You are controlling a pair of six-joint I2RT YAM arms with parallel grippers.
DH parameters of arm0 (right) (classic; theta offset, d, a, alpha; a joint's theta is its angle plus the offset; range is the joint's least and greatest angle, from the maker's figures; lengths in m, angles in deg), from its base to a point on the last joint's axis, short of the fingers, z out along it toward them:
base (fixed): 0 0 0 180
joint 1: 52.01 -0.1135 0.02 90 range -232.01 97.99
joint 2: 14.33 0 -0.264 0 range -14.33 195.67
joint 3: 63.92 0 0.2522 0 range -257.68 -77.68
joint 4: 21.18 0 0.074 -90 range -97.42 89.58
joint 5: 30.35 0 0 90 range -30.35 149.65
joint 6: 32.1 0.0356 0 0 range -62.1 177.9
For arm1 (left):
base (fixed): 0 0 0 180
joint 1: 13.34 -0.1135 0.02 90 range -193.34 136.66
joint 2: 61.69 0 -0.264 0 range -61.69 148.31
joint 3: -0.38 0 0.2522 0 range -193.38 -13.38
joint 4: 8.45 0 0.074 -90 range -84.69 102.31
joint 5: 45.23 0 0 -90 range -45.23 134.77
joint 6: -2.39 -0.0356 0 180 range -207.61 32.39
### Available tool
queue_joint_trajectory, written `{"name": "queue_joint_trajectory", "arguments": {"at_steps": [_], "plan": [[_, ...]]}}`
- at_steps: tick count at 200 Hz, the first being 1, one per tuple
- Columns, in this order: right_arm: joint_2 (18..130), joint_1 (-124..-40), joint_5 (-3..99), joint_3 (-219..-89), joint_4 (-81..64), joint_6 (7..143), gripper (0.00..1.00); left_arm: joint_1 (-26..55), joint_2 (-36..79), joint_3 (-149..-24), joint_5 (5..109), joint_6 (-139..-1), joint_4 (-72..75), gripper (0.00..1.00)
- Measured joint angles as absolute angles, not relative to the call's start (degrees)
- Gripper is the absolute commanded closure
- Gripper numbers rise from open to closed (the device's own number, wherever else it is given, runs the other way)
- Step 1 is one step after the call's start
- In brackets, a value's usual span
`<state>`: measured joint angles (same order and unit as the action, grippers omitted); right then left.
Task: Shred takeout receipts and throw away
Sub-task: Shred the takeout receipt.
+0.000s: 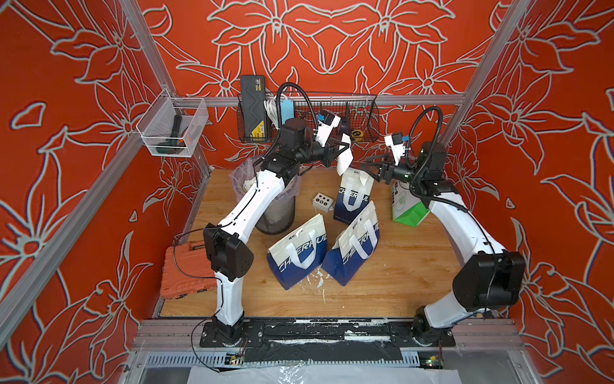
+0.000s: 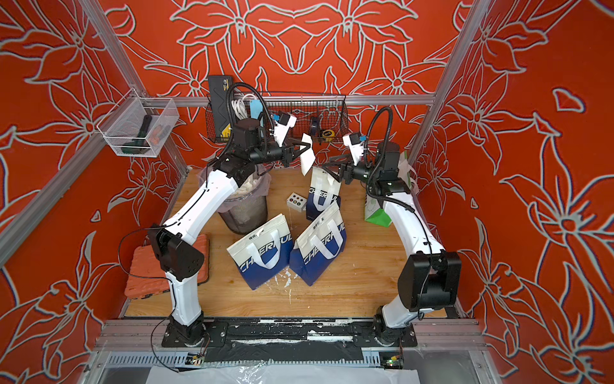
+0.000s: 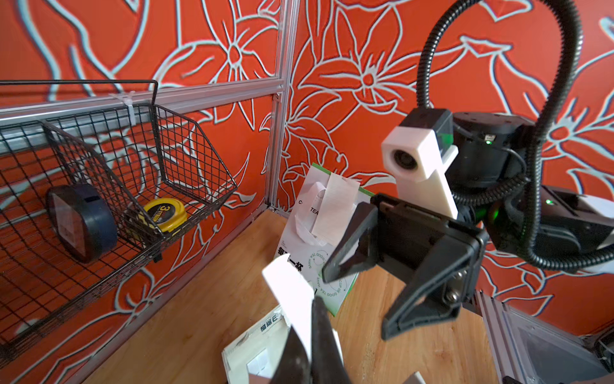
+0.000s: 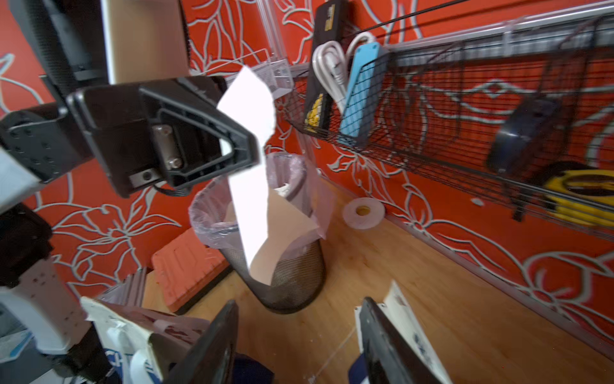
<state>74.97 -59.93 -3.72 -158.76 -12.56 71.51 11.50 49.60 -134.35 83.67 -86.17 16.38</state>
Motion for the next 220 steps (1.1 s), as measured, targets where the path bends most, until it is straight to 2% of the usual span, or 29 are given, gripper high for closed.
{"name": "queue_joint_trajectory", "arguments": {"at_steps": [40, 71, 127, 173, 220], "plan": [[75.7, -66.1, -5.2, -157.9, -19.3, 77.6, 0.35, 10.6, 47.5, -130.2, 85.8, -84.6, 15.0, 1.00], [79.4, -69.2, -5.3, -161.2, -24.7, 81.9, 0.46, 10.1, 45.7, -127.7, 86.3, -83.7, 14.1, 1.00], [84.7, -71.1, -5.3, -165.7, -28.3, 86.4, 1.00, 8.4, 41.5, -123.9, 87.2, -82.2, 12.0, 1.00], [84.4, -72.0, -3.5, -167.2, -24.2, 81.8, 1.00, 7.7, 39.9, -122.9, 85.6, -83.9, 13.6, 1.00], [81.6, -75.4, 8.1, -172.7, -3.7, 59.0, 1.00, 7.7, 39.8, -125.4, 80.7, -90.1, 22.1, 1.00]]}}
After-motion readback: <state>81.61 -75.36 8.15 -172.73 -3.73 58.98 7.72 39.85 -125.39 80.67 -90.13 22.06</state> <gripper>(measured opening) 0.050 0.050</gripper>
